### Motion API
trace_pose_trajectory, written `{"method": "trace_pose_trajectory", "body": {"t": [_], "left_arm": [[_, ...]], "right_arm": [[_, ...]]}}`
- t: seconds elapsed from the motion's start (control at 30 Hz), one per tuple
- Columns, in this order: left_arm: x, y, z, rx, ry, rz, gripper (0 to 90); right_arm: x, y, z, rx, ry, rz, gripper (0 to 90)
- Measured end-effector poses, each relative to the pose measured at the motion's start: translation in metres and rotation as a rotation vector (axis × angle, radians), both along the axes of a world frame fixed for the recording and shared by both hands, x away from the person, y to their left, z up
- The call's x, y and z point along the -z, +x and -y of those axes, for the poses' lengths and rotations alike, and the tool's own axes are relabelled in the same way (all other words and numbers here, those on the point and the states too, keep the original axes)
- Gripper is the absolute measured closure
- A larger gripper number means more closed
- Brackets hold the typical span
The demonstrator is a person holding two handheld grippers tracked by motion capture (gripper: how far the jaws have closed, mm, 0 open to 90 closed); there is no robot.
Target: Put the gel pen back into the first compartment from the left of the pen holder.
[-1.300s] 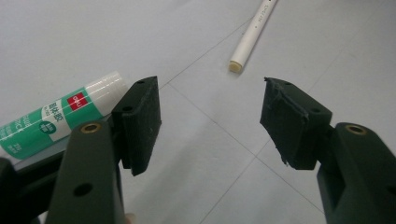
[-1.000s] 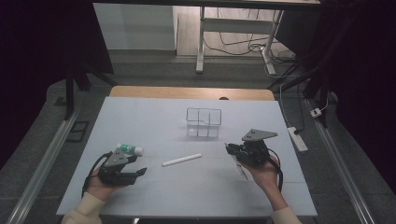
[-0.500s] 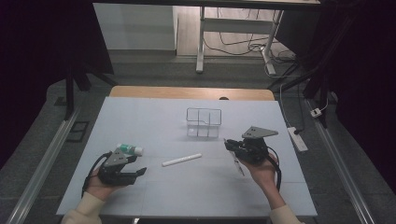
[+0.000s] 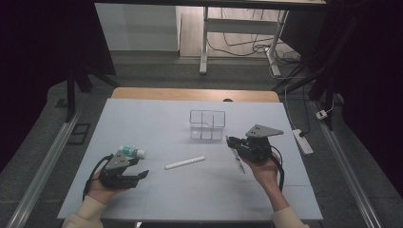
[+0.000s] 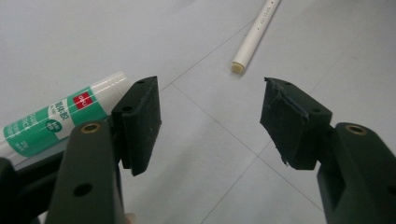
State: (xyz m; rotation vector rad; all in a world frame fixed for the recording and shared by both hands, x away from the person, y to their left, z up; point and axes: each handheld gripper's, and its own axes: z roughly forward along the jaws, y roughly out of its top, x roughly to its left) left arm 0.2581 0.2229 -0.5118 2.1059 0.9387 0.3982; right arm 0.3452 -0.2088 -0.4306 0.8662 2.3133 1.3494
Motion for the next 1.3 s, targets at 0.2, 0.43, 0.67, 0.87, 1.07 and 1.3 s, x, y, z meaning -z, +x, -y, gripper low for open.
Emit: {"method": "trace_pose_trajectory", "body": {"t": [0.2,0.43,0.67,0.87,1.07,1.3], "left_arm": [[0.0,0.0,0.0,0.0,0.0,0.0,37.8],[0.0,0.0,0.0,-0.001,0.0,0.0,37.7],[0.0,0.0,0.0,-0.002,0.001,-0.002,37.7],[0.0,0.0,-0.001,-0.004,-0.005,-0.002,37.7],[0.0,0.001,-0.001,-0.001,-0.004,-0.005,37.6],[0.0,0.001,-0.001,0.0,-0.006,-0.005,37.6]], "right_arm": [[-0.002,0.003,-0.002,0.001,0.018,0.004,79.4],[-0.002,0.006,-0.004,0.005,0.037,0.011,79.4],[-0.005,0.009,-0.007,0.008,0.058,0.017,79.4],[-0.008,0.014,-0.011,0.013,0.081,0.031,79.4],[-0.012,0.02,-0.015,0.028,0.11,0.038,79.4],[-0.02,0.029,-0.021,0.035,0.133,0.047,79.3]]}}
